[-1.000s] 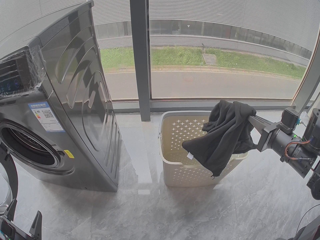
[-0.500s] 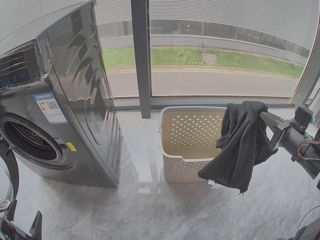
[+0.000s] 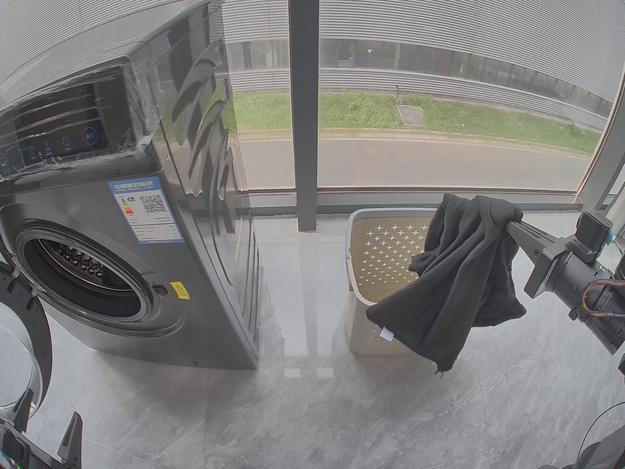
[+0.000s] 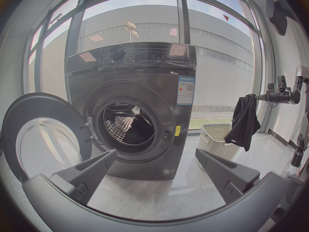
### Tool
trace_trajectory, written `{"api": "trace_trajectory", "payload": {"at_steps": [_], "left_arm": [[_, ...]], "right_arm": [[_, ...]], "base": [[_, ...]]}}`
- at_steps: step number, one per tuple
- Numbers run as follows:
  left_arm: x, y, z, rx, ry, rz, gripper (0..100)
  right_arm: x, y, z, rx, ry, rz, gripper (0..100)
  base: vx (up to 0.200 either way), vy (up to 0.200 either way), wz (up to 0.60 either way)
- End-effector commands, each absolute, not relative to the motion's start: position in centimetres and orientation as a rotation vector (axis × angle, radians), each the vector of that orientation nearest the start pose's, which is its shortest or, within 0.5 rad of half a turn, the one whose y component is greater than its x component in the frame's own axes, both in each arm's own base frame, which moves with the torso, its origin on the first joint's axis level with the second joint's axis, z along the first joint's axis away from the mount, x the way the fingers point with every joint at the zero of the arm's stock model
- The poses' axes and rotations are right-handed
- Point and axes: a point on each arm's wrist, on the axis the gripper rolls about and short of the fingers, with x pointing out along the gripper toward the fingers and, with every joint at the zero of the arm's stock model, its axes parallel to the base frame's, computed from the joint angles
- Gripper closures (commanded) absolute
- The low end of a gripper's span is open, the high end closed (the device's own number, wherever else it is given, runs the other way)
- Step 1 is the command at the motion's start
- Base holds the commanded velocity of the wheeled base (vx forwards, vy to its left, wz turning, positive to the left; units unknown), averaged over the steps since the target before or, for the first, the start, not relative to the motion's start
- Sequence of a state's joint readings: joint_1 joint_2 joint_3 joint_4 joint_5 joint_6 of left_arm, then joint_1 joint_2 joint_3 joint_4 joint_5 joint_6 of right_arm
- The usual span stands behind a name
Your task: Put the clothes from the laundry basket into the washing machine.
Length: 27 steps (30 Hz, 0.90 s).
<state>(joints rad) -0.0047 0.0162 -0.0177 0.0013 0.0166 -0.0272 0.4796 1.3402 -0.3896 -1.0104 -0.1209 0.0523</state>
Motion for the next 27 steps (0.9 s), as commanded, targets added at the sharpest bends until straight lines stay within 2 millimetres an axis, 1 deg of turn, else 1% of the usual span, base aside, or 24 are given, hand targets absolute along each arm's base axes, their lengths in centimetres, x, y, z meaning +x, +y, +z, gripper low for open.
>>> {"api": "trace_trajectory", "payload": {"at_steps": [1,7,13,27], "left_arm": [[-2.30,0.05,7.62,-0.028,-0.002,0.012,0],[-2.30,0.05,7.62,-0.029,-0.002,0.012,0],[-2.30,0.05,7.62,-0.029,-0.002,0.012,0],[-2.30,0.05,7.62,-0.029,-0.002,0.012,0]], "right_arm": [[17.61,8.86,19.90,0.068,-0.045,0.360,100],[17.63,8.98,19.78,0.069,-0.040,0.366,100],[17.38,9.39,19.40,0.065,-0.026,0.389,100],[17.34,9.41,19.32,0.064,-0.023,0.390,100]], "base": [[0.000,0.200,0.00],[0.000,0.200,0.00],[0.000,0.000,0.00],[-0.200,0.000,0.00]]}}
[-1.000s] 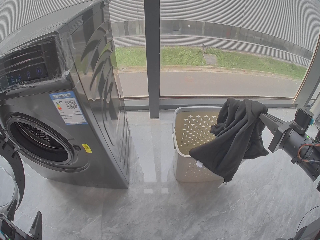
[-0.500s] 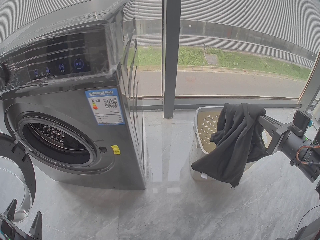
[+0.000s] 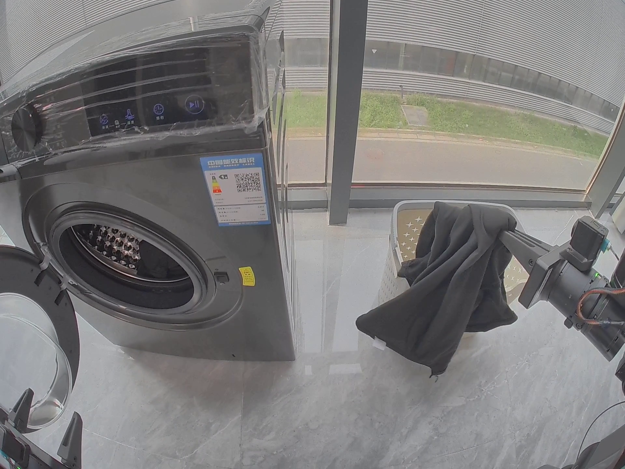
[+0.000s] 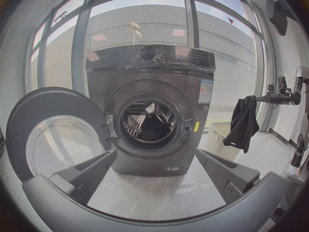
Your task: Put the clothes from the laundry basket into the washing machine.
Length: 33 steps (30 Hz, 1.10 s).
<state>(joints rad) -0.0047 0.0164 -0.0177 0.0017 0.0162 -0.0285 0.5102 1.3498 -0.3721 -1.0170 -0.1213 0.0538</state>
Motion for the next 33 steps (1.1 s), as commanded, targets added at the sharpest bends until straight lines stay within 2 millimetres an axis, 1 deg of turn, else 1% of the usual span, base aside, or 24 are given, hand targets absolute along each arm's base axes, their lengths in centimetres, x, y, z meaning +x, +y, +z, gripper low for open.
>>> {"api": "trace_trajectory", "payload": {"at_steps": [1,10,16,33], "left_arm": [[-2.30,0.05,7.62,-0.029,-0.002,0.012,0],[-2.30,0.05,7.62,-0.029,-0.002,0.012,0],[-2.30,0.05,7.62,-0.029,-0.002,0.012,0],[-2.32,0.05,7.66,-0.029,-0.003,0.012,0]], "right_arm": [[17.34,9.41,19.32,0.064,-0.023,0.390,100],[17.31,9.43,19.28,0.064,-0.022,0.392,100],[17.32,9.44,19.19,0.062,-0.017,0.393,100],[17.41,9.52,19.09,0.061,-0.013,0.395,100]], "base": [[-0.200,0.000,0.00],[-0.200,0.000,0.00],[0.000,0.000,0.00],[0.000,0.200,0.00]]}}
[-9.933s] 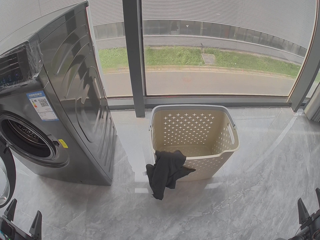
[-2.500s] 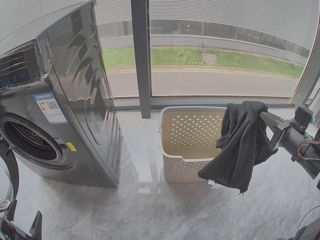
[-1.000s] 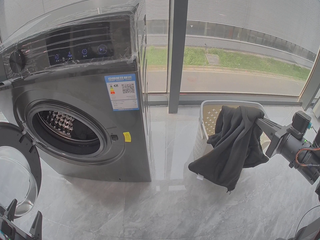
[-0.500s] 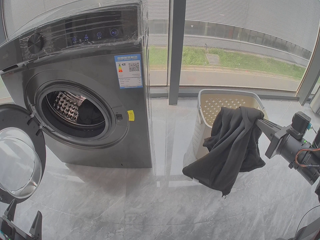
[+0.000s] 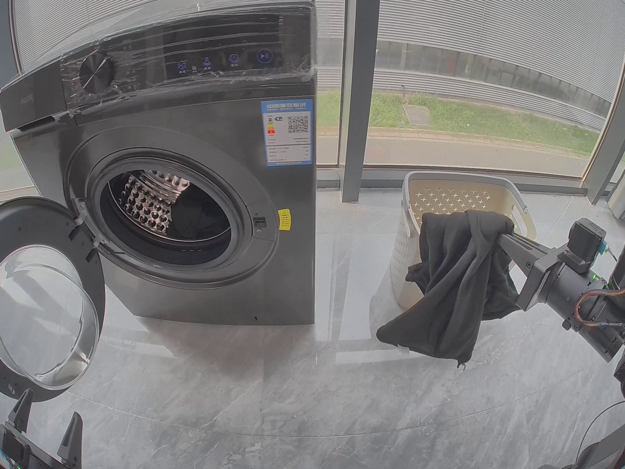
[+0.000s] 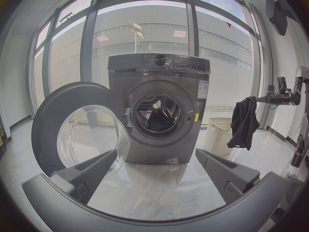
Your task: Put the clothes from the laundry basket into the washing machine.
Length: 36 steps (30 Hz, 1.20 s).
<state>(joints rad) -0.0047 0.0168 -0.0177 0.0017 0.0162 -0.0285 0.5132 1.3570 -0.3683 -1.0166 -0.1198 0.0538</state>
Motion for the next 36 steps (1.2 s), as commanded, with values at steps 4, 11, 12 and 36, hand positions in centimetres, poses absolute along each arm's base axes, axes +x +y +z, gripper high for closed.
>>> {"api": "trace_trajectory", "payload": {"at_steps": [4,11,12,36], "left_arm": [[-2.30,0.05,7.62,-0.029,-0.002,0.012,0],[-2.32,0.05,7.66,-0.029,-0.003,0.012,0],[-2.30,0.05,7.62,-0.029,-0.002,0.012,0],[-2.30,0.05,7.62,-0.029,-0.002,0.012,0]], "right_arm": [[17.37,9.53,19.10,0.061,-0.013,0.396,100],[17.31,9.64,19.10,0.061,-0.013,0.402,100],[17.25,9.74,19.10,0.062,-0.012,0.407,100],[17.17,9.80,18.94,0.065,-0.002,0.413,100]], "base": [[0.000,0.200,0.00],[0.000,0.200,0.00],[0.000,0.200,0.00],[0.000,0.083,0.00]]}}
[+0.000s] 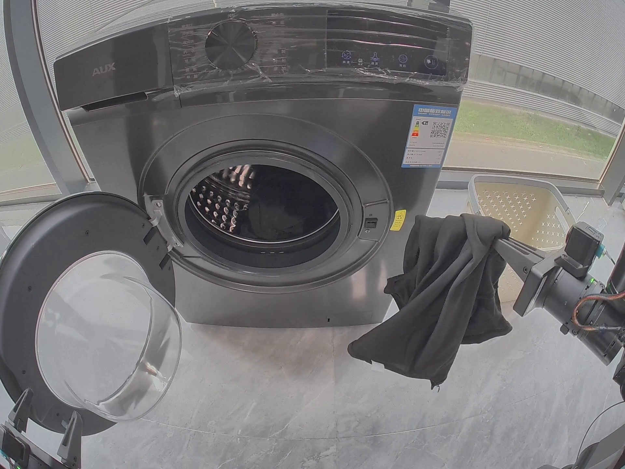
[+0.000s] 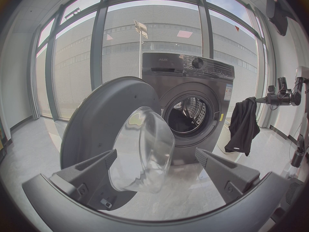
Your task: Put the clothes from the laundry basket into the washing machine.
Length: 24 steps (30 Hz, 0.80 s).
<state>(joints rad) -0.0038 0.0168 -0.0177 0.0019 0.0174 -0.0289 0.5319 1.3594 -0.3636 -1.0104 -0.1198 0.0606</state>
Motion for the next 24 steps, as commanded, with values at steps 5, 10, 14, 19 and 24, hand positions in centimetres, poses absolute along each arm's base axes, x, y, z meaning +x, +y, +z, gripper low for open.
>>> {"api": "trace_trajectory", "payload": {"at_steps": [5,10,14,19,24], "left_arm": [[-2.30,0.05,7.62,-0.029,-0.002,0.012,0],[-2.32,0.05,7.66,-0.029,-0.003,0.012,0],[-2.32,0.05,7.66,-0.029,-0.003,0.012,0],[-2.30,0.05,7.62,-0.029,-0.002,0.012,0],[-2.32,0.05,7.66,-0.029,-0.003,0.012,0]], "right_arm": [[17.18,9.84,18.90,0.065,0.000,0.414,100],[17.10,9.87,18.72,0.063,0.004,0.417,100],[17.19,9.92,18.58,0.061,0.010,0.417,100],[17.20,9.93,18.51,0.060,0.013,0.419,100],[17.20,9.93,18.51,0.062,0.013,0.419,100]], "base": [[0.000,0.000,0.00],[0.000,0.000,0.00],[0.000,0.000,0.00],[0.000,0.000,0.00],[0.000,0.080,0.00]]}}
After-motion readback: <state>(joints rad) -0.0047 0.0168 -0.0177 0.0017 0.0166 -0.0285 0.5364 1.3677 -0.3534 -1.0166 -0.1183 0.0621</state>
